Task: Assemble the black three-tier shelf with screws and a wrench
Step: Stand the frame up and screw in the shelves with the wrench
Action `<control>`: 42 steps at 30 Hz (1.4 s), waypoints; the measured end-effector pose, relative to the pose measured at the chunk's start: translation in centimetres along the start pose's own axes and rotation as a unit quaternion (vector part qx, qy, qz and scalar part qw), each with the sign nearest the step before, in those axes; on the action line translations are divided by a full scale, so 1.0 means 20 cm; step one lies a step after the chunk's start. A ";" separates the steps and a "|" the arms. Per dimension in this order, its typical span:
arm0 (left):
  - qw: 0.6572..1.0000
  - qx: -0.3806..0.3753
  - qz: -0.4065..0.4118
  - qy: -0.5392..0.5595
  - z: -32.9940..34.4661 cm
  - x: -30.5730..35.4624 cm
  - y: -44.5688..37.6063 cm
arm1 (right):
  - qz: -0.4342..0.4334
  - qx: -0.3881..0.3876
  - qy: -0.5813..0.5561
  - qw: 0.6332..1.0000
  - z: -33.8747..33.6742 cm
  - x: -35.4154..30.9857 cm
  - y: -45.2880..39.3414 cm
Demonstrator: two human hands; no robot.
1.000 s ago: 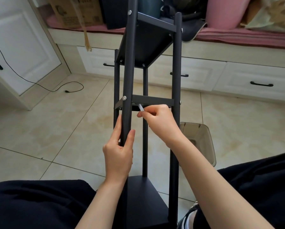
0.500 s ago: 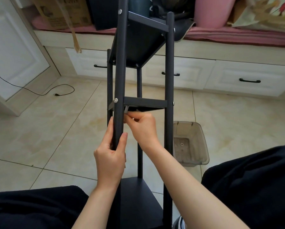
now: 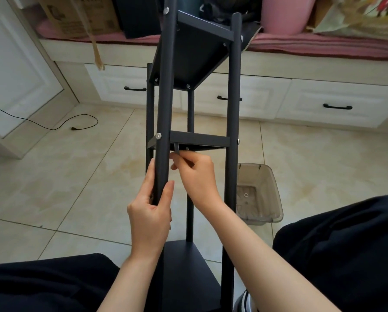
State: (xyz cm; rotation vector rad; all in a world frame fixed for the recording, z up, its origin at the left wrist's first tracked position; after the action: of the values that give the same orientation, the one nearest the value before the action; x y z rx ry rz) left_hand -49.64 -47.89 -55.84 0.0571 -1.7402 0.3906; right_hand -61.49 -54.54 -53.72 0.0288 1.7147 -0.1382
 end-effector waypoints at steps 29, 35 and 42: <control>1.000 -0.004 0.024 -0.009 0.01 0.00 0.02 | 0.038 -0.037 0.075 0.996 -0.17 -0.14 0.03; 1.000 -0.007 0.030 -0.002 0.01 0.01 0.01 | 0.036 -0.039 0.070 0.996 -0.14 -0.11 0.02; 1.000 -0.005 0.023 -0.007 0.01 0.00 0.01 | -0.012 -0.003 0.044 0.999 -0.08 -0.04 -0.01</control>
State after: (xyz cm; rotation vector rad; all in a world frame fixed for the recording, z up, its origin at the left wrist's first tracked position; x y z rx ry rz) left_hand -49.99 -47.72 -55.94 0.0133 -1.7602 0.4158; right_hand -62.89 -54.58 -52.68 0.0111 1.8040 -0.1515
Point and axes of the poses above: each hand's wrist, its own y-axis away from the middle knuckle, its own z-axis out of the palm, x = y × z, the point moved 4 cm from there along -y, towards the middle knuckle, and after that the axes turned 1 degree about -x, right-handed, at the moved point
